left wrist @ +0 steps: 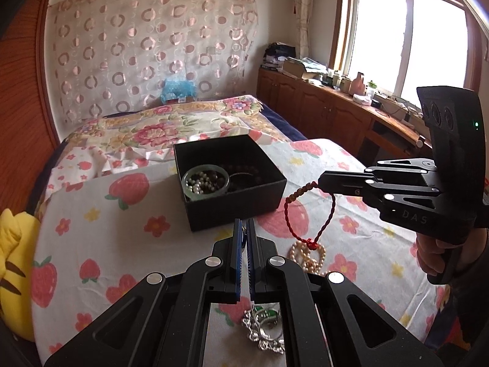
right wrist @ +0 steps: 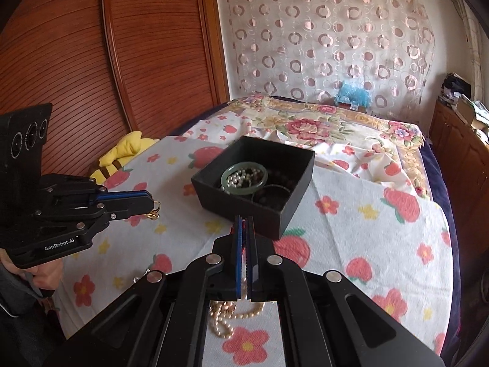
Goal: Organize jewelry
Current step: 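Grasp the red cord bracelet with the right tool while the left tool holds the brooch, then carry both items over the black box and open the right tool to drop the bracelet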
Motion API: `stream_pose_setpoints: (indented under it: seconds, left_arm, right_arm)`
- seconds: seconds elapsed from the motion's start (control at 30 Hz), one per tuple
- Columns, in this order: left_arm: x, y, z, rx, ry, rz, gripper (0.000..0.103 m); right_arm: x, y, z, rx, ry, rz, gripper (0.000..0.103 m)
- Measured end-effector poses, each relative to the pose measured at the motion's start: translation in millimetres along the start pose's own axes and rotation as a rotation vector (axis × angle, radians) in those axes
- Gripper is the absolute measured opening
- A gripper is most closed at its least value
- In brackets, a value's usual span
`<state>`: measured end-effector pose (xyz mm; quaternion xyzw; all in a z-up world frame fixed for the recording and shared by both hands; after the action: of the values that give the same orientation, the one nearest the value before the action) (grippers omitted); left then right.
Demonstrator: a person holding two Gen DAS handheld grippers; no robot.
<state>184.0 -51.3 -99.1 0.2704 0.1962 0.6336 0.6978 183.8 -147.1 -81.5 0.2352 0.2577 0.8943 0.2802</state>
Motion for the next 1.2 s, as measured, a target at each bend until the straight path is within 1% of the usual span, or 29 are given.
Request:
stream_pose_setpoints:
  seconds: [0.33,0.6,0.67,0.77,0.97,1.07,1.13,1.2]
  left_arm:
    - [9,-21,27,-0.006,-0.001,0.002,0.002]
    - [15,-29,46,-0.021,0.004,0.008,0.002]
    - [18,-31,51,-0.028,0.006,0.011,0.002]
    - [22,-34,56,-0.032,0.011,0.017,0.002]
    - [29,-53,61,-0.013,0.02,0.026,0.002]
    - [28,-64,63,-0.001,0.019,0.021,0.002]
    - [26,-73,68,0.001,0.02,0.025,0.002]
    - [24,-79,72,-0.001,0.02,0.022,0.002]
  right_arm:
    - [-14,-13,30,-0.019,0.015,0.021,0.002]
    - [-29,-23,65,-0.071,0.011,0.031,0.002]
    - [-31,-28,70,-0.073,0.018,0.027,0.002]
    - [-37,-39,71,-0.058,0.02,0.027,0.002]
    - [-52,-67,52,-0.009,-0.025,0.044,0.004]
    - [-56,-74,46,0.011,-0.035,0.048,0.004]
    - [-57,-74,46,0.007,-0.033,0.05,0.004]
    - [-59,-73,47,0.003,-0.039,0.049,0.017]
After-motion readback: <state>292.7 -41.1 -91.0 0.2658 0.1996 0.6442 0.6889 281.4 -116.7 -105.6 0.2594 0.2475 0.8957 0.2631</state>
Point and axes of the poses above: each gripper's, at about its wrist camera, not at the fingertips, and y roughly against the way its jaws point, x to its left, z to its top, the point moved 10 cm from there along -y, roughly the way its jaws point, and after that the axes turned 14 degrees about z, right-handed, at the moved point
